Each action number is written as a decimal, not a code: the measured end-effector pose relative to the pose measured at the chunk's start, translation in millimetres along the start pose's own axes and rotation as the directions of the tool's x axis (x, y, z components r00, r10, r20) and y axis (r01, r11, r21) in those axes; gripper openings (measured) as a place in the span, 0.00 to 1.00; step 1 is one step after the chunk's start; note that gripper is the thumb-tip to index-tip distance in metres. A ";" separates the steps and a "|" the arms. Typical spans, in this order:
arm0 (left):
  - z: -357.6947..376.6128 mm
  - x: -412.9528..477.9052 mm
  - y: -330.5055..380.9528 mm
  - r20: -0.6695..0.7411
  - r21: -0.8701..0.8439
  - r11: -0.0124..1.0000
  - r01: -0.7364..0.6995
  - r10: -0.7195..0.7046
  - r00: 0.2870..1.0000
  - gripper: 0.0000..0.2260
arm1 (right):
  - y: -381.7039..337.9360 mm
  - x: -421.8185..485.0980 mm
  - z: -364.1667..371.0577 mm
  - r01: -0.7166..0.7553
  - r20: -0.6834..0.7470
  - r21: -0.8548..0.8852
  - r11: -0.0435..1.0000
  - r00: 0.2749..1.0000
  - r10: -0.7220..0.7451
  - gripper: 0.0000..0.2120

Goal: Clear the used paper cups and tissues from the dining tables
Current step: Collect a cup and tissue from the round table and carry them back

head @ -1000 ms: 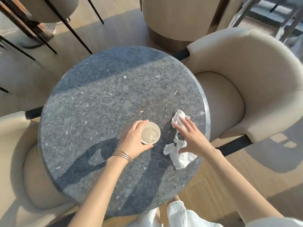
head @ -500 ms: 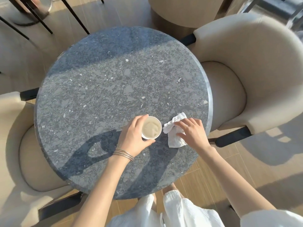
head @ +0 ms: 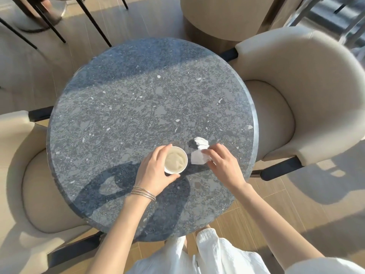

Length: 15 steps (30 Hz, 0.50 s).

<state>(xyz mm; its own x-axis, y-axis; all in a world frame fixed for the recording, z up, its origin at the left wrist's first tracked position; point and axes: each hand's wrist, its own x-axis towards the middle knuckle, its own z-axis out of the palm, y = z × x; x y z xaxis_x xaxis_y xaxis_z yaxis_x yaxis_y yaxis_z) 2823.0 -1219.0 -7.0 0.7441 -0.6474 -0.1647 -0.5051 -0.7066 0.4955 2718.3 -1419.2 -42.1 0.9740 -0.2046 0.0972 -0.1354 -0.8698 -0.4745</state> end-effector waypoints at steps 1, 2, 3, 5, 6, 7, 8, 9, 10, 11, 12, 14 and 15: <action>-0.4 -1.3 -1.0 -0.002 -0.001 1.000 -0.005 0.005 1.000 0.38 | -1.8 -3.2 4.6 0.007 0.039 -0.008 1.000 0.999 -0.007 0.18; -0.9 -2.3 -2.0 -0.001 -0.001 1.000 -0.009 0.009 1.000 0.38 | -2.9 -6.0 9.2 0.005 0.093 -0.014 1.000 0.996 -0.003 0.18; -1.4 -3.3 -3.1 0.000 -0.001 1.000 -0.011 0.011 1.000 0.38 | -3.1 -7.9 13.6 -0.008 0.157 -0.019 1.000 0.988 0.011 0.18; -1.9 -5.3 -5.7 -0.004 -0.011 1.000 -0.008 0.008 1.000 0.38 | -1.0 -10.7 20.5 -0.036 0.289 -0.036 0.999 0.956 0.045 0.18; -2.1 -6.2 -7.1 -0.007 -0.019 1.000 -0.005 0.005 1.000 0.38 | 0.7 -11.3 22.4 -0.032 0.343 -0.052 0.998 0.938 0.048 0.20; -2.6 -6.9 -8.4 -0.006 -0.026 1.000 -0.001 0.001 1.000 0.38 | 1.8 -11.8 23.2 -0.017 0.379 -0.072 0.997 0.924 0.043 0.22; -3.0 -7.3 -9.3 -0.001 -0.032 0.999 0.003 -0.003 1.000 0.38 | 1.9 -12.2 23.3 0.001 0.395 -0.089 0.996 0.918 0.035 0.24; -3.4 -7.6 -10.0 0.003 -0.034 0.999 0.006 -0.006 1.000 0.38 | 0.7 -12.8 23.3 0.016 0.390 -0.101 0.995 0.921 0.025 0.23; -3.6 -7.5 -10.6 0.006 -0.035 0.999 0.008 -0.008 1.000 0.38 | -1.5 -13.8 23.6 0.025 0.367 -0.103 0.994 0.930 0.014 0.21; -3.7 -7.2 -10.9 0.008 -0.036 0.999 0.010 -0.010 1.000 0.38 | -4.1 -15.1 24.6 0.026 0.329 -0.094 0.995 0.944 0.007 0.18; -3.7 -6.8 -10.9 0.011 -0.037 0.999 0.012 -0.012 1.000 0.38 | -6.4 -16.6 25.8 0.019 0.286 -0.078 0.997 0.958 0.004 0.15; -3.5 -5.9 -11.0 0.020 -0.040 0.999 0.013 -0.013 1.000 0.38 | -9.3 -19.5 28.1 -0.010 0.248 -0.044 0.999 0.968 0.020 0.14; -3.3 -5.4 -11.4 0.024 -0.042 0.999 0.014 -0.013 1.000 0.38 | -10.1 -20.6 28.8 -0.028 0.249 -0.029 0.999 0.968 0.035 0.15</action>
<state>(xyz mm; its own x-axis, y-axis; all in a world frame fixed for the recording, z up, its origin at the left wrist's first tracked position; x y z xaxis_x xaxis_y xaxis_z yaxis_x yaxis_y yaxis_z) 2826.2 -1206.5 -8.9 0.7396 -0.6451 -0.1918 -0.4761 -0.7030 0.5284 2704.8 -1393.2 -64.5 0.9832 -0.1164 -0.1406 -0.1683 -0.8764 -0.4512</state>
